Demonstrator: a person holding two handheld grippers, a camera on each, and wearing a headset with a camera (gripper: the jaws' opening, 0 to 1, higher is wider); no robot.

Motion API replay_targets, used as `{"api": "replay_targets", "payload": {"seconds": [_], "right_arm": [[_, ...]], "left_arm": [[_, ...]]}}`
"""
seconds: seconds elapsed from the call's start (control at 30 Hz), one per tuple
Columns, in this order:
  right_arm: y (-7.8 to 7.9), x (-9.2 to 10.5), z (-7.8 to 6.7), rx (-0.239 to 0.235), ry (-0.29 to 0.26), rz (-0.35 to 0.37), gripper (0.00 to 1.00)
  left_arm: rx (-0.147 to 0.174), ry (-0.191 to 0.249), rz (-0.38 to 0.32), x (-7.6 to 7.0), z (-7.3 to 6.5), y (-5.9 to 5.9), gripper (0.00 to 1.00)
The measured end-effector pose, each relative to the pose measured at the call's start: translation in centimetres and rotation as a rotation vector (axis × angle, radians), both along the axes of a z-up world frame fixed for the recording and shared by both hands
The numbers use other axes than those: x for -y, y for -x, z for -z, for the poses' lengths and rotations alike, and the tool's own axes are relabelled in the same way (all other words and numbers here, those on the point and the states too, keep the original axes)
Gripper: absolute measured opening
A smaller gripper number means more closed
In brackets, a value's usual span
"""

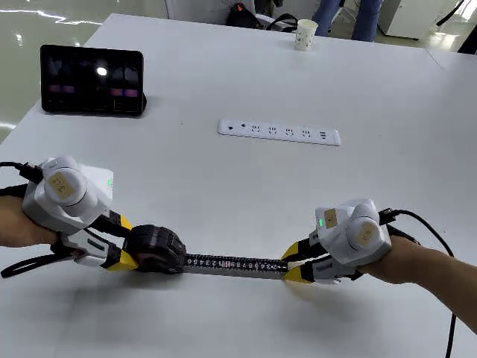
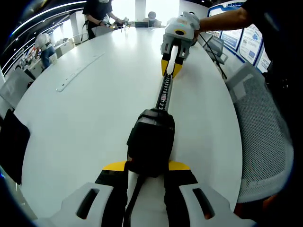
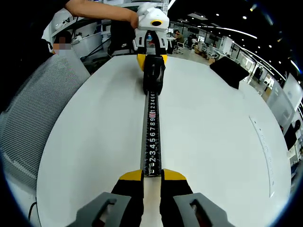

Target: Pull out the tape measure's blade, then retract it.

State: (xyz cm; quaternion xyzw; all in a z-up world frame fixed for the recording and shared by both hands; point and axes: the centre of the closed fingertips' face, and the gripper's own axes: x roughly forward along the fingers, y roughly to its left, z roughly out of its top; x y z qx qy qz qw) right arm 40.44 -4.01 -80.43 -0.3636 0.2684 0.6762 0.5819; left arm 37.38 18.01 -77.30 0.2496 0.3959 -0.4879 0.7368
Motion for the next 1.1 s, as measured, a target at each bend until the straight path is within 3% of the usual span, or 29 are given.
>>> {"api": "replay_targets", "payload": {"seconds": [1.1], "right_arm": [[-0.8,5.8,0.0,-0.013,0.099,0.059,0.08]], "left_arm": [[-0.007,-0.018,0.004,0.1,0.0,0.0,0.24]]}}
